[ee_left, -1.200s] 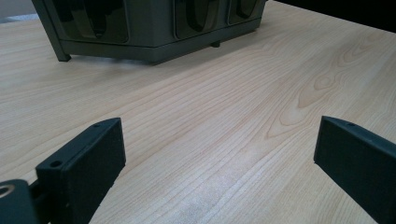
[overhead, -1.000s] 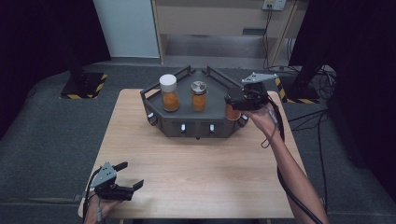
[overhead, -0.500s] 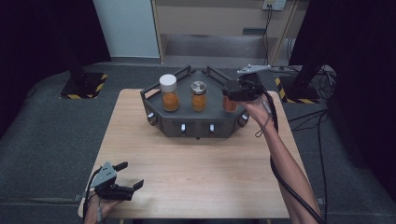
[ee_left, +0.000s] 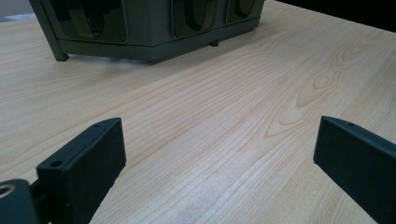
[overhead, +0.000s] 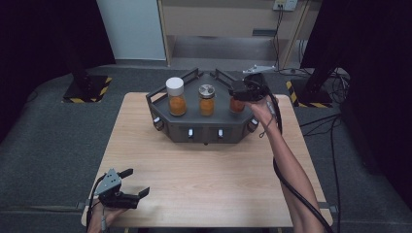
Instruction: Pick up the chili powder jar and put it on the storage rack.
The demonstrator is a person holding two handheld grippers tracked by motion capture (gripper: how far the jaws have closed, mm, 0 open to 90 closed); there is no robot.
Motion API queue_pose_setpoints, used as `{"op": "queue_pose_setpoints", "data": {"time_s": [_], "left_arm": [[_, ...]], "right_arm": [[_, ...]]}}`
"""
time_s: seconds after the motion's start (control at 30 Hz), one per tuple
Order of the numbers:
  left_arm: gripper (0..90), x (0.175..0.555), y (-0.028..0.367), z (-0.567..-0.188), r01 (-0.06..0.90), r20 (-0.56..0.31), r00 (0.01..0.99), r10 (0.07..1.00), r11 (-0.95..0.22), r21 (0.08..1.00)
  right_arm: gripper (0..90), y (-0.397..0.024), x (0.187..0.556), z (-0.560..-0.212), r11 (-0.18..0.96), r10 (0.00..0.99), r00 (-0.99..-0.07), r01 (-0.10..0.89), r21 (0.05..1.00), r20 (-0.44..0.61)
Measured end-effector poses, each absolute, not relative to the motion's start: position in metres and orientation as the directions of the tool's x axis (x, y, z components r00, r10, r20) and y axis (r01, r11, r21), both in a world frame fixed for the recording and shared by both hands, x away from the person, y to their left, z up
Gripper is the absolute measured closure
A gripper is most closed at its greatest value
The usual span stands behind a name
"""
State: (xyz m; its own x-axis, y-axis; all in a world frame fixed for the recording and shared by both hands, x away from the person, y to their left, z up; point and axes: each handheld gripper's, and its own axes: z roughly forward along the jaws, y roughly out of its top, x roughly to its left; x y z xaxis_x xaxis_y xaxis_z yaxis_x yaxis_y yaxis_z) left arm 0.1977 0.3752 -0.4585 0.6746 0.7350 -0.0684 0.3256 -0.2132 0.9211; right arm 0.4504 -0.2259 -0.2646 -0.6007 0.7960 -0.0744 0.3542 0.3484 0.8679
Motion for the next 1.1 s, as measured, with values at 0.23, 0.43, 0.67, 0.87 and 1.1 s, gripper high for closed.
{"op": "queue_pose_setpoints", "data": {"time_s": [0.23,0.43,0.67,0.87,1.1], "left_arm": [[1.5,0.198,0.375,-0.459,0.326,-0.070,0.673,0.737,-0.210,0.922],[1.6,0.197,0.376,-0.459,0.326,-0.070,0.673,0.736,-0.210,0.922],[1.6,0.197,0.376,-0.459,0.326,-0.071,0.672,0.737,-0.209,0.922],[1.6,0.197,0.376,-0.459,0.326,-0.071,0.672,0.737,-0.209,0.922],[1.6,0.197,0.376,-0.459,0.326,-0.069,0.672,0.737,-0.210,0.922]], "right_arm": [[34.7,-0.226,0.456,-0.273,0.338,0.802,-0.594,0.363,0.868,-0.064],[34.7,-0.227,0.461,-0.281,0.318,0.809,-0.586,0.380,0.868,-0.040],[34.7,-0.226,0.463,-0.287,0.318,0.807,-0.589,0.380,0.869,-0.038],[34.7,-0.228,0.464,-0.291,0.308,0.810,-0.586,0.384,0.870,-0.029],[34.6,-0.230,0.463,-0.292,0.306,0.808,-0.589,0.381,0.872,-0.026]]}}
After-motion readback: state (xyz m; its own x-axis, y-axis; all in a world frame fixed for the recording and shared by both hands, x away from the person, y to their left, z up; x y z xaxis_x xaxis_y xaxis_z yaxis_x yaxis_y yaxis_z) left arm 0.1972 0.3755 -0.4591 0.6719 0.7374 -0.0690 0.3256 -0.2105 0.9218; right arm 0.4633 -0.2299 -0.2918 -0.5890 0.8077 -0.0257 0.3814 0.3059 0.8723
